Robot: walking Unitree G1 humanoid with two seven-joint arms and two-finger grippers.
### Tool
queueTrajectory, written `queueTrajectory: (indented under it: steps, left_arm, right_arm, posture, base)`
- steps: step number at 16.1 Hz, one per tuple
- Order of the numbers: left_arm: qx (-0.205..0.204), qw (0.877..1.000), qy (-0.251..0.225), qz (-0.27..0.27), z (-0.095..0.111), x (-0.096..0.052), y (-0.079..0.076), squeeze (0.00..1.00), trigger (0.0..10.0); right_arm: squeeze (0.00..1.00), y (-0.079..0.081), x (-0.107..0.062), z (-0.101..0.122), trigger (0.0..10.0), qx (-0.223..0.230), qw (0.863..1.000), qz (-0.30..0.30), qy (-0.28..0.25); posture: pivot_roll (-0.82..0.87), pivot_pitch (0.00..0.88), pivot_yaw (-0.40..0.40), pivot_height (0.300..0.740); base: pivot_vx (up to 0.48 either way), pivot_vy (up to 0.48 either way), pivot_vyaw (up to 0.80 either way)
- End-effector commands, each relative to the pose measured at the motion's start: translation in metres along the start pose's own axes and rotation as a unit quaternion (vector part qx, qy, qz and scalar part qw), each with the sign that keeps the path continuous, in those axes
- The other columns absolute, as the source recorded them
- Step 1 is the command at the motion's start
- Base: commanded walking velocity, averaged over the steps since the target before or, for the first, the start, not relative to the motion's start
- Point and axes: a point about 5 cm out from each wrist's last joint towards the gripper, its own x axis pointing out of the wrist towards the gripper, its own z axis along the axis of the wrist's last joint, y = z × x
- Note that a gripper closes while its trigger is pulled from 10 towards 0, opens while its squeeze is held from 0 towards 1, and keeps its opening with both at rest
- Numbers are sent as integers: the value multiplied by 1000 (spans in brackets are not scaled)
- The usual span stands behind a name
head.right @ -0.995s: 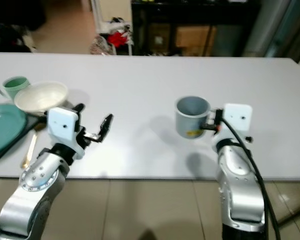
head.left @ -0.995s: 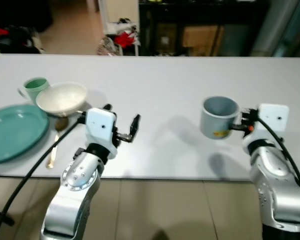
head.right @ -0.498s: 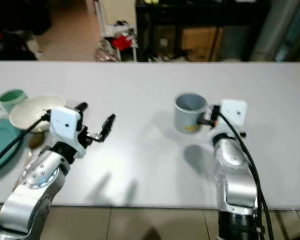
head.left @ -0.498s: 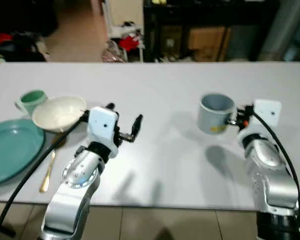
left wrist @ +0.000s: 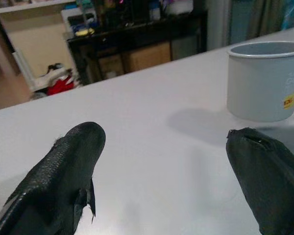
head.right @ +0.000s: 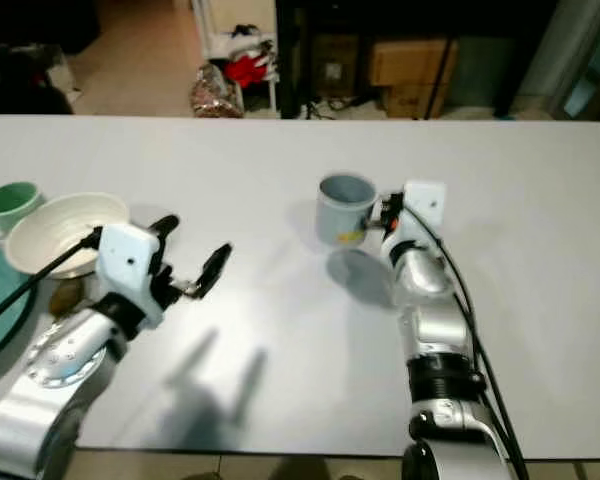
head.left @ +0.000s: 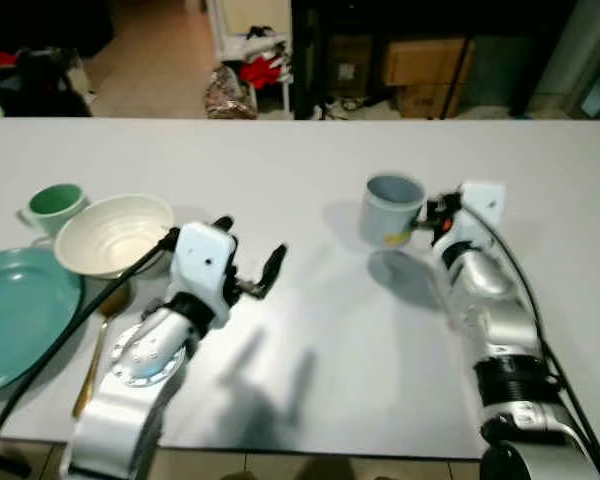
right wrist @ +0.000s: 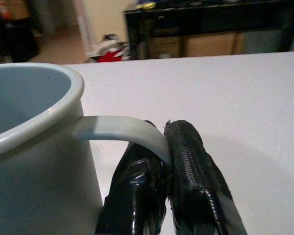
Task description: Setting the table
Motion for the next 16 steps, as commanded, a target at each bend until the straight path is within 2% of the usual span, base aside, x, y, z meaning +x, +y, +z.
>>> queueTrajectory:
  steps: [1, 3, 5, 8, 9, 13, 15, 16]
  left_arm:
    - [3, 1000, 0, -12, 4, -4, 0, 0, 10000]
    - [8, 999, 9, -30, 6, -10, -1, 0, 10000]
    - [15, 998, 21, -52, 10, -21, -4, 0, 10000]
    - [16, 998, 27, -58, 14, -29, -4, 0, 10000]
    - [19, 997, 33, -62, 14, -33, -5, 0, 10000]
    - [16, 997, 42, -67, 17, -40, -9, 0, 10000]
    - [15, 997, 48, -65, 19, -44, -8, 0, 10000]
    - [14, 996, 52, -64, 19, -46, -7, 0, 10000]
  right_arm:
    - [0, 15, 8, 9, 10000, 6, 999, 34, -29]
    - [0, 19, 18, 3, 10000, 16, 999, 36, -25]
    - [0, 17, 24, -4, 10000, 11, 1000, 8, -12]
    - [0, 23, 25, -7, 10000, -7, 1000, 18, -13]
    - [0, 27, 25, -9, 10000, -29, 999, 21, -14]
    - [0, 25, 22, -18, 10000, -49, 999, -10, -21]
    - [592, 22, 16, -30, 10000, -55, 998, -21, -14]
    - [992, 21, 13, -34, 10000, -67, 997, -25, -13]
  posture:
    - [75, 0, 39, 740]
    - [103, 0, 48, 740]
    - [151, 0, 61, 740]
    - [170, 0, 75, 740]
    - [184, 13, 82, 740]
    - [203, 50, 89, 740]
    - [214, 72, 97, 740]
    - [214, 78, 102, 740]
  base:
    - [0, 0, 0]
    - [0, 0, 0]
    - [0, 0, 0]
    - [0, 0, 0]
    - [0, 0, 0]
    - [0, 0, 0]
    - [0, 0, 0]
    - [0, 0, 0]
